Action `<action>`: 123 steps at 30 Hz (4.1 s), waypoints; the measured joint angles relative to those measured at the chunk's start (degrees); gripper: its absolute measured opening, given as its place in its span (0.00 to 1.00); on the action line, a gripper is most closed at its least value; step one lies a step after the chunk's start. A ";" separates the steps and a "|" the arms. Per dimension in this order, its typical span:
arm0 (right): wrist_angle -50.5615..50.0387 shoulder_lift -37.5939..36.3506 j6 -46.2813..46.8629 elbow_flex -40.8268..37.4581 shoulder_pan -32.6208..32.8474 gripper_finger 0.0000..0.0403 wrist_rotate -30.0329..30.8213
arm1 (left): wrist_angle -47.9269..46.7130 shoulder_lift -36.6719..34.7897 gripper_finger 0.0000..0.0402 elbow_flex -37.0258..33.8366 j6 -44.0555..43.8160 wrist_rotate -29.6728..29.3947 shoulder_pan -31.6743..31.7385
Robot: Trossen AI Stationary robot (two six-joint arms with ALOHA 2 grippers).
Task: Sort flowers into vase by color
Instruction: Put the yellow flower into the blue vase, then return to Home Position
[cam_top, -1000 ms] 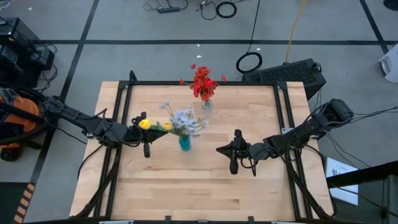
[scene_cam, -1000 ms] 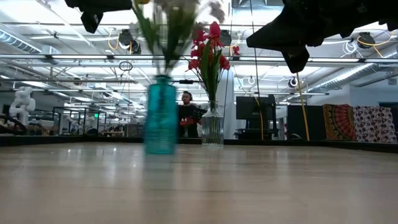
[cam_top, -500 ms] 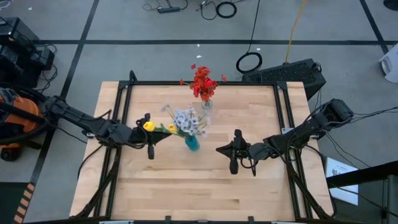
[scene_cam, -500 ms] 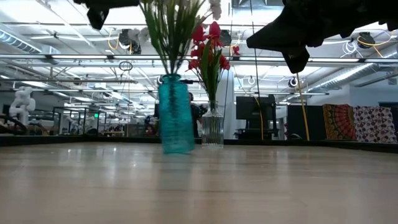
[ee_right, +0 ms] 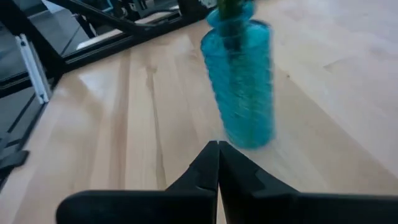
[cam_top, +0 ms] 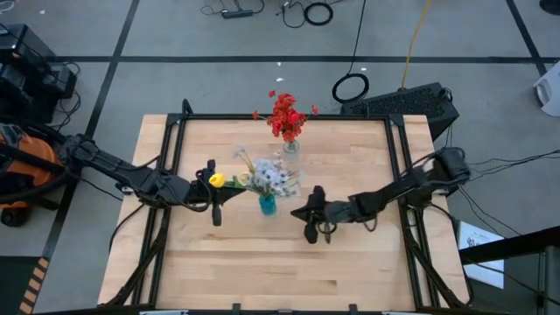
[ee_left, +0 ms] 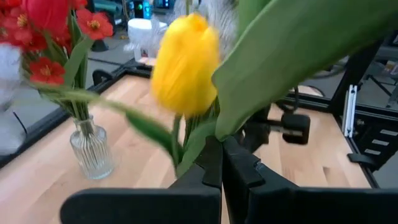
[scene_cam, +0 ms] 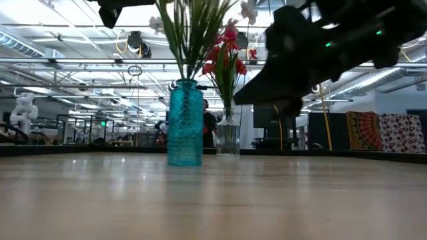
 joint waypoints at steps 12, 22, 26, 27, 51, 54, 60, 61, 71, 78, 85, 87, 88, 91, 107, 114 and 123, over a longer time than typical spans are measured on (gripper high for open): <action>-11.26 8.28 -1.77 10.05 -2.18 0.22 -0.47 | -0.19 -0.03 0.00 0.00 -0.72 0.02 0.00; -8.31 10.12 -6.85 10.05 -5.01 0.49 0.02 | -0.13 -0.07 0.00 0.00 -0.73 0.09 0.00; -6.13 11.38 -6.83 10.05 -6.40 0.56 -0.60 | -0.09 -0.07 0.00 -0.02 -0.76 0.11 0.00; -5.03 11.76 -7.16 10.05 -6.66 0.56 -1.50 | -0.08 -0.07 0.00 -0.02 -0.76 0.11 0.00; 0.25 17.64 -10.85 14.56 -7.14 0.45 -4.36 | 3.03 7.91 0.00 -0.13 -4.84 2.24 1.10; 0.25 17.64 -10.85 14.56 -7.14 0.45 -4.36 | 3.04 9.78 0.00 -0.13 -5.79 3.77 1.83; 0.25 17.64 -10.85 14.56 -7.14 0.45 -4.38 | 3.05 12.19 0.00 -0.11 -6.79 4.62 2.21; 0.25 17.64 -10.85 14.56 -7.14 0.45 -4.38 | 3.04 12.30 0.00 -0.11 -6.79 4.86 2.21; 0.23 17.64 -10.85 14.56 -7.09 0.45 -4.44 | 2.53 12.28 0.13 -0.11 -6.79 6.17 2.21; -0.06 17.62 -10.33 14.56 -7.12 0.45 -4.43 | 1.60 11.97 0.27 -0.09 -6.75 6.38 2.21; -8.67 14.47 -7.23 14.53 -6.98 0.45 -4.64 | -7.89 5.36 0.32 -0.07 -9.29 8.34 2.19; -12.21 12.00 -6.53 14.53 -6.77 0.45 -5.47 | -10.44 2.29 0.32 0.00 -10.43 8.70 2.19; -14.36 10.60 -6.50 14.56 -6.73 0.45 -6.24 | -12.24 0.82 0.32 0.00 -10.74 8.72 2.19; -21.35 6.18 -6.48 14.56 -6.36 0.45 -8.81 | -16.37 -3.24 0.32 0.00 -11.21 8.71 2.20; -58.66 -10.29 -1.44 14.56 -3.10 0.03 -13.52 | -25.35 -7.11 0.32 -2.13 -9.15 4.74 2.21; -63.47 -9.61 -2.75 14.51 -0.04 0.01 -13.17 | -12.44 -7.45 0.32 -15.18 -5.24 9.22 2.19; -63.73 -9.65 -5.22 14.51 1.06 0.00 -13.07 | 32.20 -11.82 0.32 -38.31 6.37 16.06 4.69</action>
